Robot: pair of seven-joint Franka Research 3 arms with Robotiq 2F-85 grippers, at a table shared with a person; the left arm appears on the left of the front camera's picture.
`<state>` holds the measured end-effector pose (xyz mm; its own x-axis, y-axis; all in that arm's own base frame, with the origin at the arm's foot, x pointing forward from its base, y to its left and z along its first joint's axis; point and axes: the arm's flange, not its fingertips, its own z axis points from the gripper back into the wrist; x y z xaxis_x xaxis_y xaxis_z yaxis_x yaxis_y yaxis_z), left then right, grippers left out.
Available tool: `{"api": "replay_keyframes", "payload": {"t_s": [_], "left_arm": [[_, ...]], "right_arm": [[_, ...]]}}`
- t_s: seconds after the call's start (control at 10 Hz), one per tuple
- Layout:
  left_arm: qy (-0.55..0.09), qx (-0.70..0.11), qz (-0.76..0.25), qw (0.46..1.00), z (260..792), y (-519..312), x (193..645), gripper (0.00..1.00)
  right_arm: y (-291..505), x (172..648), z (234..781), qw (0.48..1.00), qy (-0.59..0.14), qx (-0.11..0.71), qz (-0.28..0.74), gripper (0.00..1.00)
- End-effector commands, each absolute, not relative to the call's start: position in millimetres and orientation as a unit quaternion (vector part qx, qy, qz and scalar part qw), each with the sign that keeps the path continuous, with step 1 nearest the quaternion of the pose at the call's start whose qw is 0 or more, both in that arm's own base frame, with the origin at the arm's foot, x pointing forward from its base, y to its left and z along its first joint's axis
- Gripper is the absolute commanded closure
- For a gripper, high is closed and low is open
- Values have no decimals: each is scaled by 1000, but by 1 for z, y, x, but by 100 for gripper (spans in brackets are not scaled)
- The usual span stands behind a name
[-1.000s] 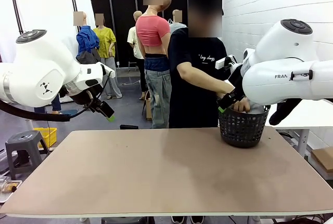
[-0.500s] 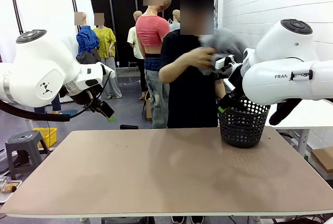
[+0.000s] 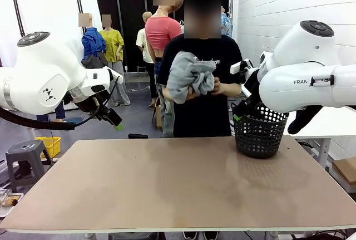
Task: Fold the training pants.
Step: Grab both ends of the Training pants handed by a person.
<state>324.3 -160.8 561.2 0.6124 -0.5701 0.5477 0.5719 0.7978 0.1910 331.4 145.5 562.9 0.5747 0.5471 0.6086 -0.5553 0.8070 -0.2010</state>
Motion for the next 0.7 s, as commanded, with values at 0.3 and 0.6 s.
{"api": "replay_keyframes", "payload": {"t_s": [0.3,0.6], "left_arm": [[-304,0,-323,896,561,-161,326,0],[-304,0,-323,896,561,-161,326,0]], "right_arm": [[145,332,562,888,-340,7,311,0],[145,332,562,888,-340,7,311,0]]}}
